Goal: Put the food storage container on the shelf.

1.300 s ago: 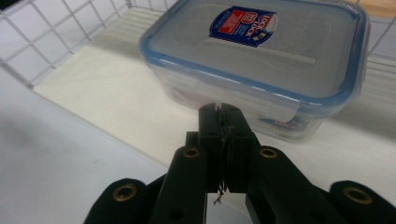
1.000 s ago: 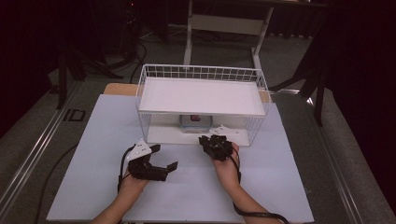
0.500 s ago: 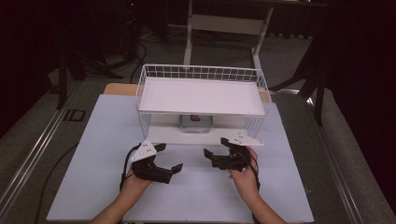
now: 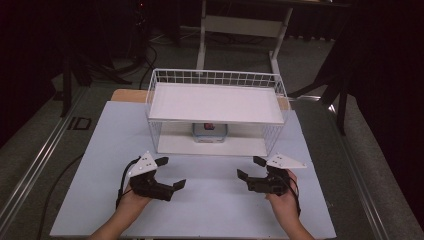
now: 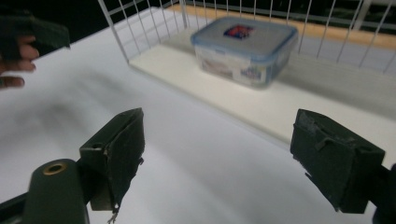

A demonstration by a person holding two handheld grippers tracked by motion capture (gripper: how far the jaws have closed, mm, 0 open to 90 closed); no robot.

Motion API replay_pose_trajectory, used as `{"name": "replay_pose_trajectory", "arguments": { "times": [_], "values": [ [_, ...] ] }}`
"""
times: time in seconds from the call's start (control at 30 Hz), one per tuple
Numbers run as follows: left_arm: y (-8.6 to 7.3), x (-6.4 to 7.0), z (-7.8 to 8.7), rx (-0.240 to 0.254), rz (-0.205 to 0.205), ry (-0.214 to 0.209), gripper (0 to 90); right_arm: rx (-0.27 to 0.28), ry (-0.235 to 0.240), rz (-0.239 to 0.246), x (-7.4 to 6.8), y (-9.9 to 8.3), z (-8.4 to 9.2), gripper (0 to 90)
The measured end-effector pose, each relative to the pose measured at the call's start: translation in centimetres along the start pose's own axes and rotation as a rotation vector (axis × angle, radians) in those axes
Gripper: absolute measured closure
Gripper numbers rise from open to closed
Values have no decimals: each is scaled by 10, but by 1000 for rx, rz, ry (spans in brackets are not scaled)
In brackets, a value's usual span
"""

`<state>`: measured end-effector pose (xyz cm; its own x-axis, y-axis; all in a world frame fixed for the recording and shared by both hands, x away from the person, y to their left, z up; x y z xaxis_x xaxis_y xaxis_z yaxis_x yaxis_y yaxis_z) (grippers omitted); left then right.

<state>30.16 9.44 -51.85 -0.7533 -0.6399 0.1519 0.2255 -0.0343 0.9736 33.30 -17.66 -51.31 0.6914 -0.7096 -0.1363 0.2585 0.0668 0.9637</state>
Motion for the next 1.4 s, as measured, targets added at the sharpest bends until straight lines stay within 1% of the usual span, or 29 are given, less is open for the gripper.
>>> {"name": "replay_pose_trajectory", "arguments": {
  "times": [0.07,0.1,0.13,0.2,0.27,0.33,0.37,0.4,0.47,0.5,0.53,0.6,0.63,0.7,0.77,0.83,0.87,0.97,1.0,1.03,1.07,1.13,1.2,1.23,1.3,1.4],
  "values": [
    [0,0,3,2,4,0,14,-6,0,4,1,-2,3,176],
    [0,0,7,1,7,-1,14,-6,3,5,1,-3,7,176],
    [-1,0,10,1,3,1,13,-4,-4,12,3,-4,13,175],
    [-3,-1,14,-2,6,4,14,3,-5,-1,4,-5,20,175],
    [-6,-2,19,-5,12,7,14,-10,-11,-10,5,-8,26,174],
    [-9,-2,23,-10,21,8,13,-23,-24,11,7,-12,32,173],
    [-11,-3,25,-14,23,13,13,-27,-25,10,8,-14,34,173],
    [-13,-4,27,-21,22,15,14,-28,-24,-1,8,-16,37,173],
    [-15,-5,28,-23,22,19,14,-28,-26,-3,9,-18,39,173],
    [-17,-7,30,-19,32,27,14,-31,-31,0,10,-20,40,173],
    [-18,-8,31,-13,39,29,13,-19,-29,-2,12,-22,42,173],
    [-18,-10,32,0,45,34,14,-12,-33,5,15,-23,44,173],
    [-19,-10,32,2,47,35,14,-4,-32,8,16,-23,44,173],
    [-21,-12,32,6,49,37,14,-3,-37,17,18,-23,44,169],
    [-22,-12,32,7,44,38,14,2,-35,31,19,-24,45,168],
    [-23,-12,32,7,35,37,14,3,-45,52,21,-25,46,166],
    [-23,-12,32,10,36,36,14,10,-38,49,21,-24,46,164],
    [-26,-15,32,22,77,54,14,15,-36,47,22,-24,46,163],
    [-27,-16,31,17,76,65,14,20,-30,40,22,-24,46,163],
    [-29,-18,31,7,61,74,14,17,-29,38,21,-24,45,163],
    [-29,-19,31,2,50,80,14,13,-35,53,21,-25,44,163],
    [-28,-22,31,6,46,92,14,19,-17,53,18,-24,43,161],
    [-27,-23,31,9,43,100,14,16,-23,62,18,-24,42,161],
    [-27,-24,31,7,41,106,14,14,-18,56,17,-25,41,157],
    [-27,-23,32,5,40,102,14,7,-26,59,18,-27,40,156],
    [-25,-23,32,12,30,100,14,-10,-23,62,17,-31,37,156]
  ]
}}
Point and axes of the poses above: each handheld gripper's, and its own axes: z roughly backward along the jaws, y roughly out of its top, x roughly to its right, the point moved 8 cm from there along -z, roughly forward along the jaws, and after that the axes turned 13 degrees about x, right-handed, at the moved point
